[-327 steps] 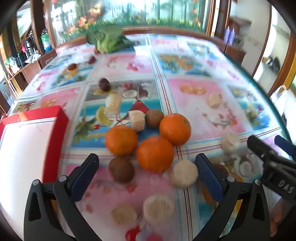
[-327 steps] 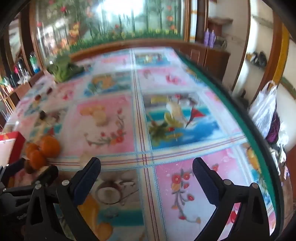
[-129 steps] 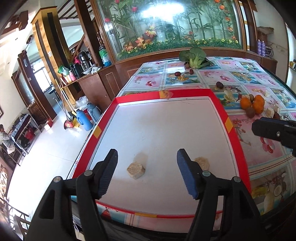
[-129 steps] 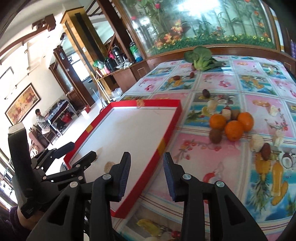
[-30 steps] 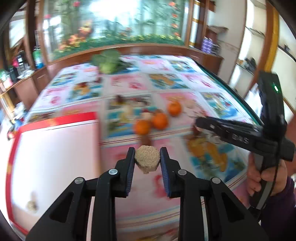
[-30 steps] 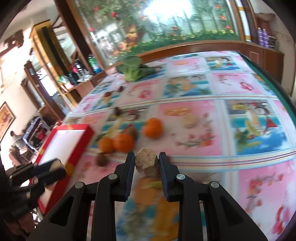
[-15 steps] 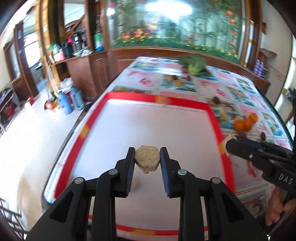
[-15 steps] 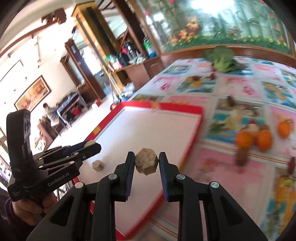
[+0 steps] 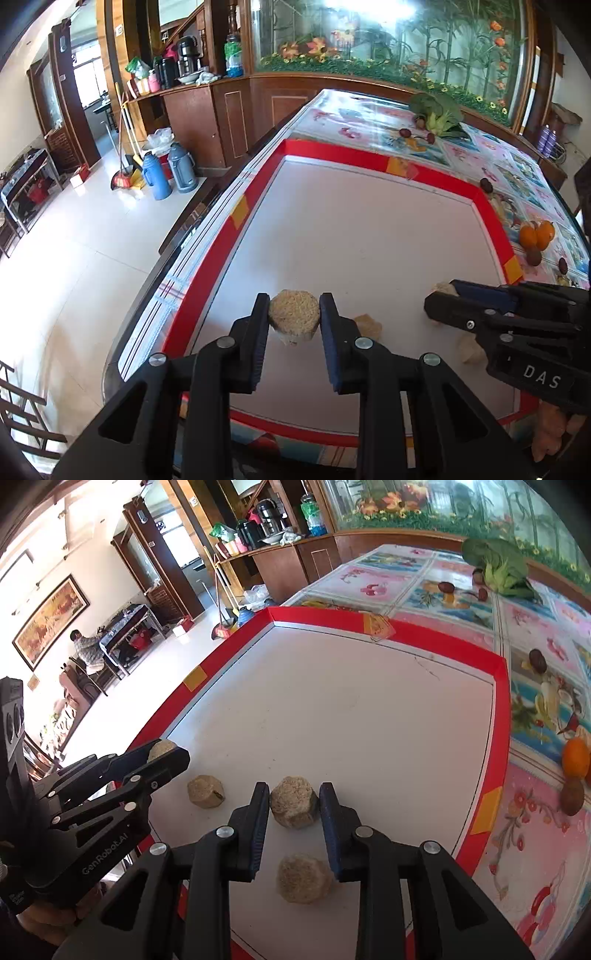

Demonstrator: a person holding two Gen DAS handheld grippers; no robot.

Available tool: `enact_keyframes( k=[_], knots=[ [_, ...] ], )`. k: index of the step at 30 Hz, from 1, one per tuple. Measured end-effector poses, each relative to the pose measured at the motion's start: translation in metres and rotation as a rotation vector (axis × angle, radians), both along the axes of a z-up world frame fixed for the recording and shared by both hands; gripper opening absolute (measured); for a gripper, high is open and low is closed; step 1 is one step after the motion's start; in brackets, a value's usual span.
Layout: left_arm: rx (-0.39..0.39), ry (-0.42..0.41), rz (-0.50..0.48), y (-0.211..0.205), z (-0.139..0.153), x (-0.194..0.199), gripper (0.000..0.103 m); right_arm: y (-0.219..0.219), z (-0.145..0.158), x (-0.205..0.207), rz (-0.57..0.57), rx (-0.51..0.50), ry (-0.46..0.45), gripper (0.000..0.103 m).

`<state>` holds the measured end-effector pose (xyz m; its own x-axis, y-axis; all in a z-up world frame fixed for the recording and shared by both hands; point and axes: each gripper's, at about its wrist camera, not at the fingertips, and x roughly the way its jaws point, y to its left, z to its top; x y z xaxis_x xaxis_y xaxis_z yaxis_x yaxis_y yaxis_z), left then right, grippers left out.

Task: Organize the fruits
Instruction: 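Carry both beige cakes into the tray and open both tools, then grasp a brown kiwi with the left tool while the right tool grasps a red date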

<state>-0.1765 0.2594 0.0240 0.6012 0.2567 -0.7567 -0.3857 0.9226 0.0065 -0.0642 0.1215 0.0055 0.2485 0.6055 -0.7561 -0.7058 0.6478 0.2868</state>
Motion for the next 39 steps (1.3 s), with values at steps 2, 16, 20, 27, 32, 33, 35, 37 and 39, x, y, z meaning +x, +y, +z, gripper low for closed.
enact_keyframes(
  k=[2, 16, 20, 27, 32, 33, 35, 37, 39],
  knots=[
    [-0.001, 0.007, 0.013, 0.004, -0.002, -0.002, 0.029, 0.002, 0.000, -0.002, 0.010, 0.002, 0.014, 0.029],
    [0.056, -0.035, 0.009, -0.017, 0.021, -0.005, 0.068, -0.046, 0.026, -0.007, -0.038, 0.142, -0.088, 0.033],
    [0.088, -0.038, -0.057, -0.045, 0.025, 0.001, 0.071, -0.075, 0.028, 0.005, -0.107, 0.163, -0.094, 0.033],
    [0.104, -0.023, -0.163, -0.087, 0.026, 0.012, 0.072, -0.138, 0.030, 0.018, -0.241, 0.177, -0.109, 0.034],
    [0.103, -0.017, -0.232, -0.115, 0.029, 0.019, 0.072, -0.185, 0.025, 0.027, -0.348, 0.155, -0.128, 0.035],
    [0.103, -0.018, -0.250, -0.121, 0.030, 0.022, 0.072, -0.192, 0.024, 0.029, -0.364, 0.145, -0.132, 0.035],
    [0.108, -0.021, -0.278, -0.132, 0.033, 0.026, 0.072, -0.207, 0.022, 0.034, -0.401, 0.119, -0.139, 0.035],
    [0.109, -0.022, -0.307, -0.144, 0.034, 0.030, 0.072, -0.221, 0.019, 0.039, -0.435, 0.094, -0.144, 0.035],
    [0.104, -0.024, -0.345, -0.158, 0.036, 0.037, 0.072, -0.233, 0.015, 0.045, -0.470, 0.050, -0.157, 0.035]
  ],
)
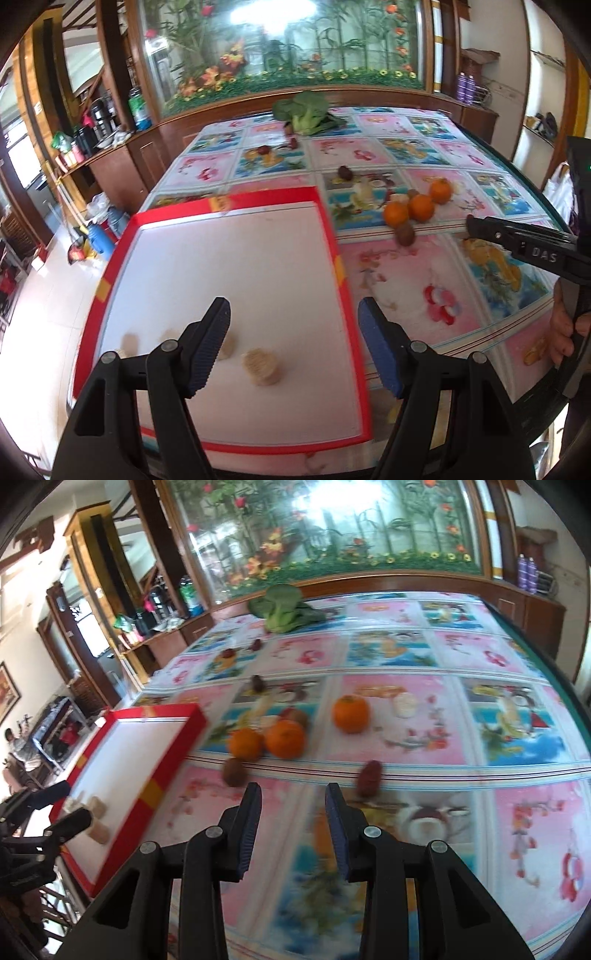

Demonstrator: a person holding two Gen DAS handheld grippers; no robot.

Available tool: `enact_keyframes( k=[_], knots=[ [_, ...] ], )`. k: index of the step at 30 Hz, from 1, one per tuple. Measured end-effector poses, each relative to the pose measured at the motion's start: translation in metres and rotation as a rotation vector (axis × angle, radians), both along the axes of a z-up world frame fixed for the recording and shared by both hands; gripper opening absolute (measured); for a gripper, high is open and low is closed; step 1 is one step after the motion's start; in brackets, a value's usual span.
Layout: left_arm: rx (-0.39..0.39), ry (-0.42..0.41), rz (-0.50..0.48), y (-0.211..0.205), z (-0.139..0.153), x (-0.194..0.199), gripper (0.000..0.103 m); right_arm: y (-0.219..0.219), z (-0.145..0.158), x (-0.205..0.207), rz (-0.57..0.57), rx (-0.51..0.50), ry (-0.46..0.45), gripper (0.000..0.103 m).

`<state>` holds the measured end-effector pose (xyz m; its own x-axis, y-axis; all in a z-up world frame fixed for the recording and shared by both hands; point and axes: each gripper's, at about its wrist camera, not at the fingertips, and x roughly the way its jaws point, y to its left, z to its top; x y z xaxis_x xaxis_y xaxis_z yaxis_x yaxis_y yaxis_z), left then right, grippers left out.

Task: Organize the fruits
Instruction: 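Grasp a brown kiwi with the left tool while the right tool grasps a red date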

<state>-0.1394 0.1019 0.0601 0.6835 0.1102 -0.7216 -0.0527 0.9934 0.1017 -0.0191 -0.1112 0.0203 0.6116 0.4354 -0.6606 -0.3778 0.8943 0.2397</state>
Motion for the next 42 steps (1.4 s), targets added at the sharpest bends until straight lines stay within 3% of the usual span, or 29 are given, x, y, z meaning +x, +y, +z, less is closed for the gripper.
enact_keyframes(
  k=[11, 15, 19, 30, 35, 42],
  knots=[
    [-0.032, 0.047, -0.100, -0.045, -0.008, 0.034, 0.072, -0.015, -0.019, 0.033, -0.062, -0.095, 0.070, 0.035],
    [-0.033, 0.062, -0.109, -0.052, -0.011, 0.047, 0.072, -0.015, -0.023, 0.040, -0.068, -0.067, 0.101, 0.034],
    [-0.040, 0.077, -0.119, -0.059, -0.016, 0.062, 0.073, -0.017, -0.024, 0.039, -0.075, -0.069, 0.099, 0.019],
    [-0.086, 0.153, -0.109, -0.074, -0.040, 0.110, 0.072, -0.021, -0.023, 0.040, -0.071, -0.040, 0.107, 0.019],
    [-0.099, 0.183, -0.103, -0.075, -0.050, 0.122, 0.057, -0.020, -0.023, 0.040, -0.071, -0.035, 0.110, 0.019],
    [-0.114, 0.168, -0.084, -0.072, -0.053, 0.129, 0.045, -0.018, -0.023, 0.039, -0.061, -0.034, 0.107, 0.019]
  ],
)
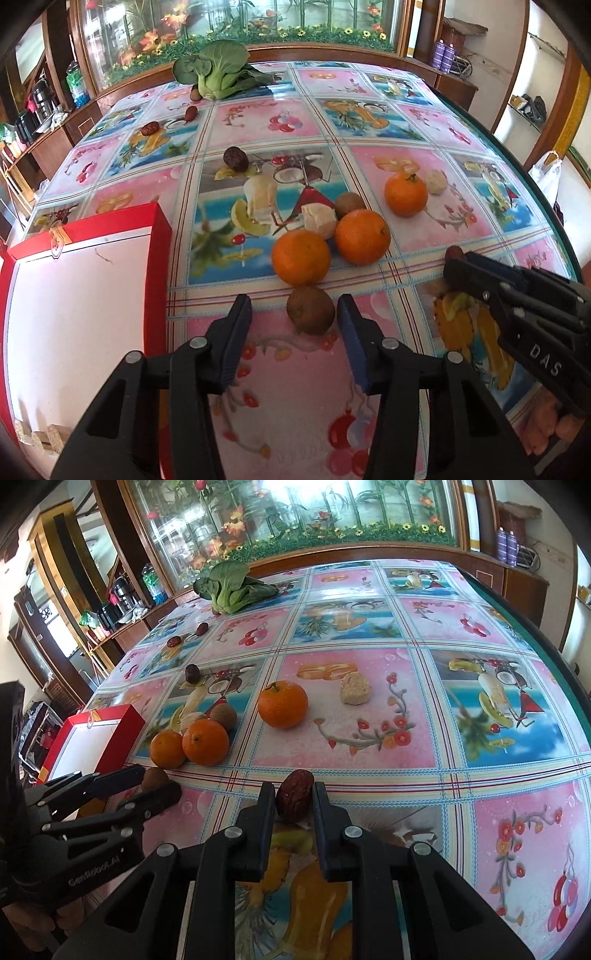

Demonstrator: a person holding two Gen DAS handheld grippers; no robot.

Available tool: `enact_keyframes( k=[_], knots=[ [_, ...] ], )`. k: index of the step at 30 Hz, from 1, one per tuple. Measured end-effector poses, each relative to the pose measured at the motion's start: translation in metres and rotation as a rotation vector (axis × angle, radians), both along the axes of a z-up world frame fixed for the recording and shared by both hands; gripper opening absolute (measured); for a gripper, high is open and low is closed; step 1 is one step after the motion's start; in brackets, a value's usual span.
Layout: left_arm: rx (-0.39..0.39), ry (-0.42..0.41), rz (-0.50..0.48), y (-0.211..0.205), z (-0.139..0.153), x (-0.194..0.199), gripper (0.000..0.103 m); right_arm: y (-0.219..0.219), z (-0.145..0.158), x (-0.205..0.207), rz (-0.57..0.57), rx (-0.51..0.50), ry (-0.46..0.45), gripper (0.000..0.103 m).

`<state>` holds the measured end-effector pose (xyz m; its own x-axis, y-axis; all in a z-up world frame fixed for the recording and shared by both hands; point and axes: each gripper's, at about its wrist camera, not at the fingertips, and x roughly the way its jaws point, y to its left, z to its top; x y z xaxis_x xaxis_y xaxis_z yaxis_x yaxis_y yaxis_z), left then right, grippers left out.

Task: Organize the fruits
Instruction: 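Grasp a brown kiwi with the left tool while the right tool grasps a red date, then carry the kiwi and date into the tray and open both tools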

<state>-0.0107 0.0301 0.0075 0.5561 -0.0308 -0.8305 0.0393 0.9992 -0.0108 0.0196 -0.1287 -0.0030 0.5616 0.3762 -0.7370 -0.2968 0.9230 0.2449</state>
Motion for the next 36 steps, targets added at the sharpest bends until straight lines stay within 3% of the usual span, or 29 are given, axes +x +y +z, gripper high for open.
enact_keyframes(
  k=[6, 12, 21, 31, 36],
  knots=[
    [0.004, -0.018, -0.011, 0.001, 0.001, 0.000, 0.027, 0.001, 0.000, -0.001, 0.007, -0.003, -0.007, 0.019],
    [-0.006, -0.027, -0.019, -0.002, 0.003, -0.008, 0.027, 0.000, 0.002, -0.001, 0.005, 0.013, -0.017, 0.019],
    [-0.040, -0.114, -0.032, 0.002, 0.032, -0.048, 0.027, -0.005, 0.011, -0.006, -0.007, 0.042, -0.087, 0.019],
    [-0.079, -0.232, 0.075, 0.067, 0.073, -0.096, 0.027, 0.010, 0.026, -0.022, 0.035, 0.158, -0.151, 0.018],
    [-0.079, -0.268, 0.174, 0.113, 0.080, -0.115, 0.027, 0.069, 0.035, -0.040, 0.152, 0.220, -0.131, 0.018]
  ],
)
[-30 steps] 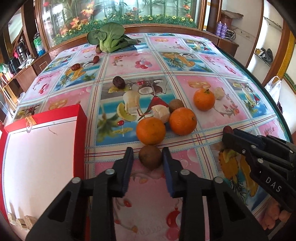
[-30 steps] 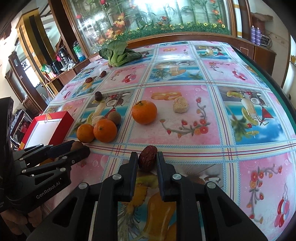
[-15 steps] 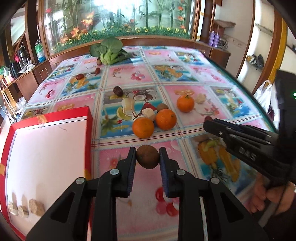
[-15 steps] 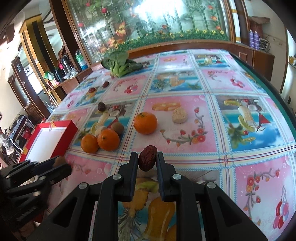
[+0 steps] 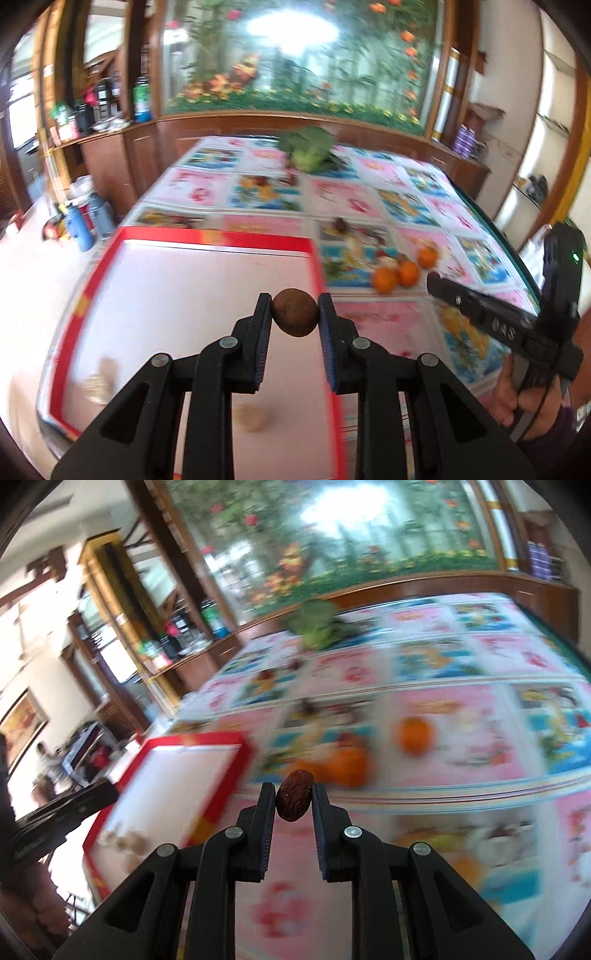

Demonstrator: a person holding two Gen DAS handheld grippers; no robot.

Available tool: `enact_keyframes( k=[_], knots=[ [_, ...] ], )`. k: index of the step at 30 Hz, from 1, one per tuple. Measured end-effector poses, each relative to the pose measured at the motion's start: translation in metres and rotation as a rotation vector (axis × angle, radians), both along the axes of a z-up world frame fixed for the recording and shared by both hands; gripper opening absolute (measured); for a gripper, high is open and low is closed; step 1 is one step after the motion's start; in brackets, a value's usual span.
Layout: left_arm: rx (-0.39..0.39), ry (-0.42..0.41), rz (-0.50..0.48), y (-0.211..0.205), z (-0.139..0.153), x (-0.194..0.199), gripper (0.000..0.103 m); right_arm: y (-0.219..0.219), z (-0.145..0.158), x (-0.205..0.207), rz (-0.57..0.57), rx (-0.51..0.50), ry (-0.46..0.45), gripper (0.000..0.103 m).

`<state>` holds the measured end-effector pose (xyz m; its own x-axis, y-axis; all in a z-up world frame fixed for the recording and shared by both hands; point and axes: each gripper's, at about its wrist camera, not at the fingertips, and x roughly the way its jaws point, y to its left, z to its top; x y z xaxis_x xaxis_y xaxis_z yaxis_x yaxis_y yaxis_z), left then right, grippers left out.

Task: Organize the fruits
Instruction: 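Carry the kiwi and date into the tray and open both tools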

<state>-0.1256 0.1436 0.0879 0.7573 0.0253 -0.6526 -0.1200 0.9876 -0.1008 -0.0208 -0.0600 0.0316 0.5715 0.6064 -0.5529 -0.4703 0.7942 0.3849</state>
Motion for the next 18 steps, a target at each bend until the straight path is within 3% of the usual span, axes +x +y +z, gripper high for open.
enact_keyframes(
  k=[8, 13, 18],
  knots=[
    [-0.009, 0.005, 0.185, 0.079, -0.015, -0.025, 0.027, 0.101, 0.020, -0.009, 0.200, -0.033, 0.028, 0.018],
    [-0.012, 0.045, 0.262, 0.116, -0.033, -0.034, 0.027, 0.142, 0.014, -0.008, 0.250, -0.097, 0.060, 0.018],
    [-0.018, 0.075, 0.281, 0.132, -0.049, -0.040, 0.027, 0.171, -0.002, -0.013, 0.280, -0.170, 0.101, 0.018]
  ],
)
